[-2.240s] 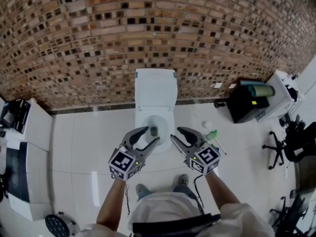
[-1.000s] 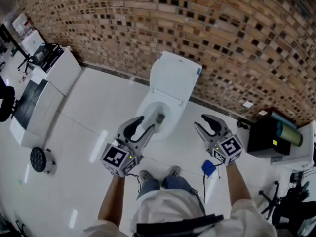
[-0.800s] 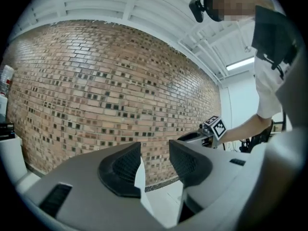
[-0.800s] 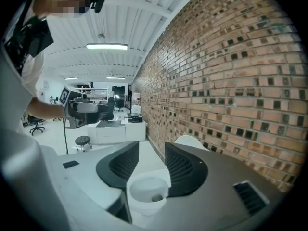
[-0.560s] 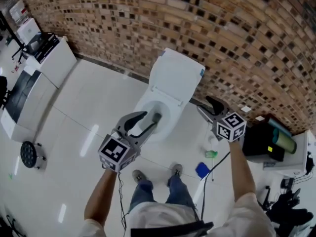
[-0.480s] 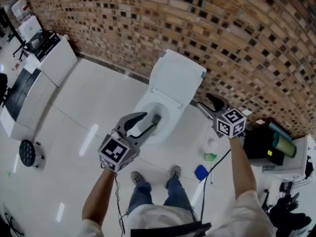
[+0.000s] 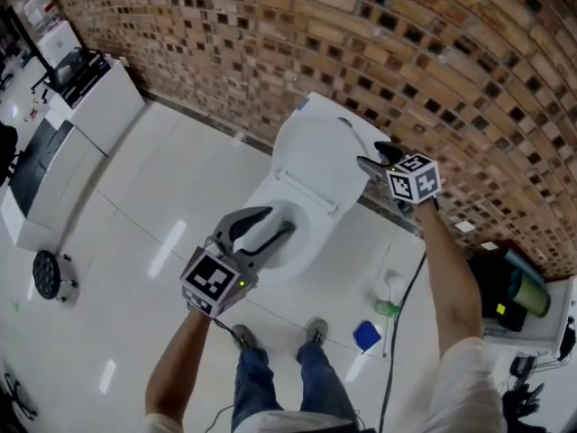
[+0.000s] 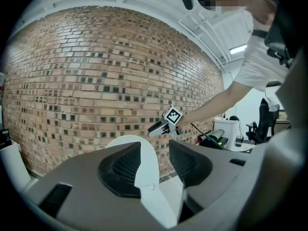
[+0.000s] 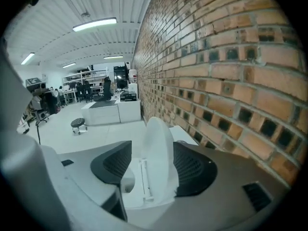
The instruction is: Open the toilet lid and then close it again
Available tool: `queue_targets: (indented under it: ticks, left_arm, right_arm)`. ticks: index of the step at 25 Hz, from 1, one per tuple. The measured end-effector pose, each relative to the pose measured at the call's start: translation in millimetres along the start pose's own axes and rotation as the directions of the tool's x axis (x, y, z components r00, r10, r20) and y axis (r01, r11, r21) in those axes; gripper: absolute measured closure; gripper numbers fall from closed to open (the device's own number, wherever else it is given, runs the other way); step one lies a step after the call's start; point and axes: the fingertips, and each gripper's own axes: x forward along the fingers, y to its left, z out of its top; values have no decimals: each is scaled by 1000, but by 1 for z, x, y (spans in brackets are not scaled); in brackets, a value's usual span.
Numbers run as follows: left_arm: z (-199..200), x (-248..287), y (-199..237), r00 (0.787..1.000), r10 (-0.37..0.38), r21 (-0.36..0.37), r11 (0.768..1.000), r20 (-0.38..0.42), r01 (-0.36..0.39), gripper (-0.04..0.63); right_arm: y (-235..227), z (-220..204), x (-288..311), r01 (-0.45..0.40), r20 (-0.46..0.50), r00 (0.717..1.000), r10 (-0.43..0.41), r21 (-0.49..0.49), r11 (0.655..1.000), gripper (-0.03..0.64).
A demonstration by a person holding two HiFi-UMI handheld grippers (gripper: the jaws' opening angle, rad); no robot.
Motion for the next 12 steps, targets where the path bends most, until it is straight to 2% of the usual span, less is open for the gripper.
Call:
queue_targets:
  ticks: [5,10,11,12]
  left_arm:
    - [-13,18,13,1000,16,-21,1000,-17,-16,413]
    - [-30,14,22,999,33,-54,998,-42,-35,413]
    - [-32,13,25,999,35,-57,998,-42,-37,413]
    - [-32,12,29,999,39,-57,998,-38,-41,413]
  right_arm:
    - [-33,-12,47,2,-47,999,-1,16,1000,353]
    - [-38,-22,74,-46,-69,996,52,88,995,353]
    - [-41,-21,74,-30,-60,998,35,84,996,364]
    - [-45,-18,72,-8,-53,999,12,71,997,448]
